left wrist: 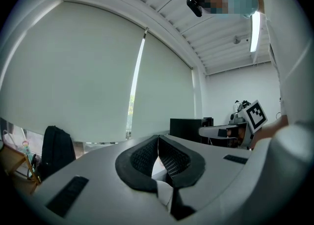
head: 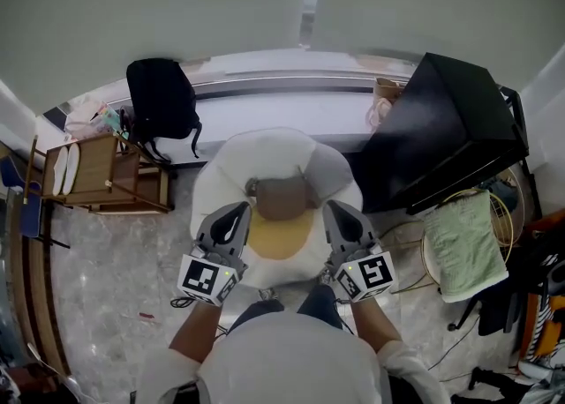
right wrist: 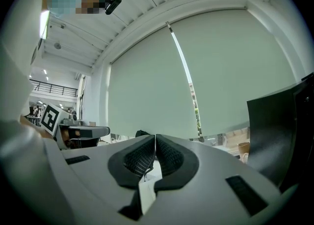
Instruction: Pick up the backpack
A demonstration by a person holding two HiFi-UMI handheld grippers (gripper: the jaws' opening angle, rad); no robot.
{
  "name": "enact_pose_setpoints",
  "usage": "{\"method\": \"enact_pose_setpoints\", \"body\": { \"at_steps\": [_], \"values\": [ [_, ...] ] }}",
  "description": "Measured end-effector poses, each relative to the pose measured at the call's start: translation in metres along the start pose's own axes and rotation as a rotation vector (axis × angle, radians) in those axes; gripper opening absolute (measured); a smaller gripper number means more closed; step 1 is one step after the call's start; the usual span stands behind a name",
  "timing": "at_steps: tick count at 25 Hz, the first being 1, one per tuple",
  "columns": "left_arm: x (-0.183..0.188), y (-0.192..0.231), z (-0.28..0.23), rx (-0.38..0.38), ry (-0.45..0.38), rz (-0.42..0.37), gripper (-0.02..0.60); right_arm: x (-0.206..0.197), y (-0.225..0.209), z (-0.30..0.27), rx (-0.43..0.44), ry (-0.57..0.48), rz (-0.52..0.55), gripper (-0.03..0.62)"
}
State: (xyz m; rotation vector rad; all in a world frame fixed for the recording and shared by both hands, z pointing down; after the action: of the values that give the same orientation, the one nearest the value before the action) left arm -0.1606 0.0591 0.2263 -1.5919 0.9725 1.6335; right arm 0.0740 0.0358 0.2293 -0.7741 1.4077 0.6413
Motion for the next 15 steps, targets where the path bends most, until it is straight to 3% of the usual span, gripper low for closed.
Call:
{"method": "enact_pose_setpoints", "body": {
  "at_steps": [9,15],
  "values": [
    [-0.013,-0.003,-0.041,0.093,0.015,0.01,0.031,-0.004,-0.042,-0.031,0.103,0.013,0.024,0.029],
    [-0.025,0.004,-0.069,0.127,0.01,0.033,0.031,-0.018,-0.069,-0.05,0.117,0.035,0.016,0.029]
  ]
}}
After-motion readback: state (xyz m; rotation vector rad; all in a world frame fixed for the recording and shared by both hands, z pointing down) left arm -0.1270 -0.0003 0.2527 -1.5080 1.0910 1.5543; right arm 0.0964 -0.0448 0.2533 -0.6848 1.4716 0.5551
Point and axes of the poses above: the fingertips, and each gripper's own axes: z backward along the fingers, y to its left, x out of its top, the point moved 7 cm from there along z, backward along the fingers, and after that the axes turned 1 degree about -y, right-handed, at the moved point
